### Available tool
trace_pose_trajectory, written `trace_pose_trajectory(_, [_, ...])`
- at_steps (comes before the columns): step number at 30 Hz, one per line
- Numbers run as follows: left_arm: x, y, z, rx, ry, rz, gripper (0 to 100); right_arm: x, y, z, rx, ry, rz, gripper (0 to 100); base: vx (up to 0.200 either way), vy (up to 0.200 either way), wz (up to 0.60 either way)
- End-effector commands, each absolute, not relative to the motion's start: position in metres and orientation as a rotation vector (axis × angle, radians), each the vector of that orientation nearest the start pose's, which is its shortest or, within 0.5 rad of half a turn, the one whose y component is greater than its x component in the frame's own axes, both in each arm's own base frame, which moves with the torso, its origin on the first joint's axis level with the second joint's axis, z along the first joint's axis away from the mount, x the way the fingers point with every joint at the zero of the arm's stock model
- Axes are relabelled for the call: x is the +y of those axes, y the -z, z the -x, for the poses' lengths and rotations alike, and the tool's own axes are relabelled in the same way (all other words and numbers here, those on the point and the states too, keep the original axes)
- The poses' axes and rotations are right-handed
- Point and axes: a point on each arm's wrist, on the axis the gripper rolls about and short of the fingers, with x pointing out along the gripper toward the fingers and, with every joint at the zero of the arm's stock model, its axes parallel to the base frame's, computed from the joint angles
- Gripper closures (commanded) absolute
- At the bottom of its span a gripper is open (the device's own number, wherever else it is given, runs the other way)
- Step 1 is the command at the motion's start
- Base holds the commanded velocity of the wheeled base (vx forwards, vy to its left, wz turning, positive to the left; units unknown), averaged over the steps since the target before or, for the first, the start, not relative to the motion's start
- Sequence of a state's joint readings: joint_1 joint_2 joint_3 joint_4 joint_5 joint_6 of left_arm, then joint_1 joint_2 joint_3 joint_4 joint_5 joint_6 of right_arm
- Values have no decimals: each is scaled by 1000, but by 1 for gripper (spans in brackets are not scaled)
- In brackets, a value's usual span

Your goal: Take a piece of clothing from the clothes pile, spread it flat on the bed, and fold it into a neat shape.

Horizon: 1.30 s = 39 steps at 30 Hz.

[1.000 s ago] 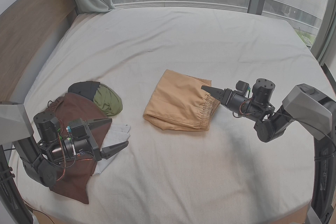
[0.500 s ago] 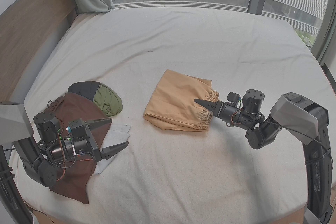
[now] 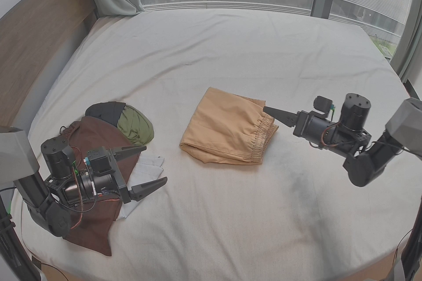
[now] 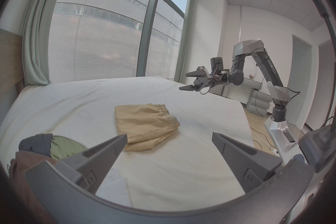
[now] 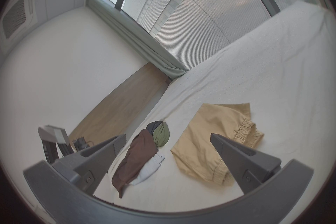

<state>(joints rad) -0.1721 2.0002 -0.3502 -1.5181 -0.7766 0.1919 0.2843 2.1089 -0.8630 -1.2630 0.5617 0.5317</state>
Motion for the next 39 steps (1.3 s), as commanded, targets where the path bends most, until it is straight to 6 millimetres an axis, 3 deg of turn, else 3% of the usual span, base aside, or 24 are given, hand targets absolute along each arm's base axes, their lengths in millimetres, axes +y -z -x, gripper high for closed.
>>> trace_pose_trajectory(1, [-74, -112, -254, -66, 999, -159, 0, 90, -163, -268, 80, -817, -293, 0, 0, 0, 0])
trace_pose_trajectory(3, [-73, -118, -248, -84, 996, -166, 0, 83, -160, -247, 65, -789, -216, 0, 0, 0, 0])
trace_pose_trajectory(4, [-72, -119, -247, -87, 996, -167, 0, 83, -160, -245, 65, -788, -212, 0, 0, 0, 0])
trace_pose_trajectory(6, [-72, -133, -229, -132, 1006, -174, 0, 75, -152, -223, 64, -722, -136, 0, 0, 0, 0])
trace_pose_trajectory(7, [-72, -133, -229, -132, 1006, -174, 0, 75, -152, -223, 64, -722, -136, 0, 0, 0, 0])
trace_pose_trajectory(9, [-68, -142, -205, -161, 1011, -180, 0, 67, -148, -200, 42, -679, -67, 0, 0, 0, 0])
trace_pose_trajectory(10, [-68, -142, -205, -161, 1011, -180, 0, 67, -148, -200, 42, -679, -67, 0, 0, 0, 0])
trace_pose_trajectory(12, [-60, -153, -181, -204, 981, -179, 0, 57, -156, -172, -42, -656, -36, 0, 0, 0, 0])
trace_pose_trajectory(16, [-53, -168, -163, -246, 884, -121, 0, 47, -175, -144, -162, -620, -25, 0, 0, 0, 0])
trace_pose_trajectory(24, [-33, -169, -135, -253, 640, -57, 0, 20, -191, -105, -308, -447, 30, 0, 0, 0, 0])
trace_pose_trajectory(32, [-18, -177, -104, -317, 534, -82, 0, 10, -178, -53, -371, -390, 32, 0, 0, 0, 0])
trace_pose_trajectory(35, [-14, -175, -86, -295, 498, -78, 0, 9, -164, -24, -351, -390, 23, 0, 0, 0, 0])
trace_pose_trajectory(36, [-14, -175, -86, -295, 498, -78, 0, 9, -164, -24, -351, -390, 23, 0, 0, 0, 0])
trace_pose_trajectory(39, [-12, -164, -61, -225, 476, -65, 0, 7, -138, 1, -288, -383, 17, 0, 0, 0, 0])
